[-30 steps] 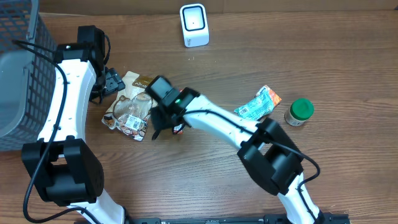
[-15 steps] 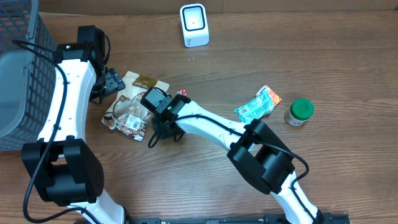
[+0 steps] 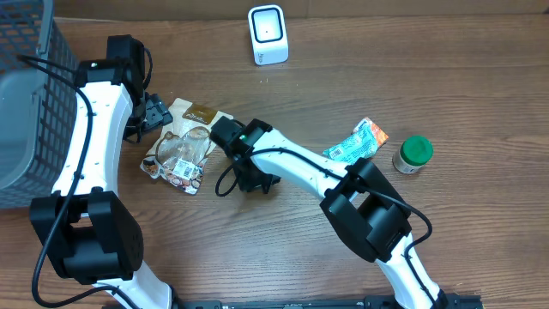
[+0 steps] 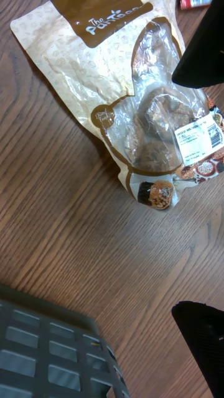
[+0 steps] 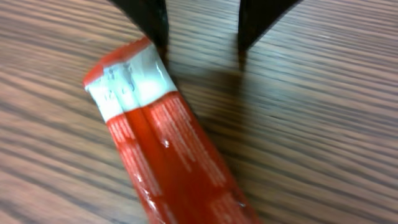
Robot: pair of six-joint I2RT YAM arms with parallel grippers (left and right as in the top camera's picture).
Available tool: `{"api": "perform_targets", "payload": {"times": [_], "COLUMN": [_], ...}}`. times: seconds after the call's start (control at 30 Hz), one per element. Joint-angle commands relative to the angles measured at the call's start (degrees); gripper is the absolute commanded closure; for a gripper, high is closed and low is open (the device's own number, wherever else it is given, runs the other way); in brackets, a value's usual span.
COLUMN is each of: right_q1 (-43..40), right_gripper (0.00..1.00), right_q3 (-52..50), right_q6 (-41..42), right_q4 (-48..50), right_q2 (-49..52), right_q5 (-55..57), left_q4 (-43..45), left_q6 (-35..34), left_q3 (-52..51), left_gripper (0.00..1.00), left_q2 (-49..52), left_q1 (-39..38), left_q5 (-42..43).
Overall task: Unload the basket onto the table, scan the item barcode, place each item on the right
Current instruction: 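Lower the right gripper and grasp the red stick snack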
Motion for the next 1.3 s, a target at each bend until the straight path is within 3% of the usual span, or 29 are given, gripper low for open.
{"api": "perform_targets", "payload": {"times": [0.0,0.33,0.57,1.27], "right_q1": [-3.76,-9.20,-9.84,-9.68], "right_gripper": [0.60,0.64,0.56,0.56], "right_q3": [0.17,4.96,4.90,1.79], "right_q6": [-3.30,-3.26,-3.08,-3.06], "right_q4": [-4.61,-11.30,-6.71,2.14], "right_q2": [1.25,-0.92,-3.23,-2.16], "right_q5": [7.23,-2.29,-6.99,-6.97], "left_q4": [0.07,0.07,0.07,0.07], "left_q6": [0.02,0.02,0.02,0.02], "left_q3": [0.96,0.96,0.96,0.96], "left_gripper": [0.00,0.00,0.01,0.00], "left_q2": [-0.46,-0.46,-0.46,-0.46], "left_q1": [-0.39,-0.39,-0.39,-0.39], "left_q5": [-0.59,-0.59,-0.59,-0.61]}}
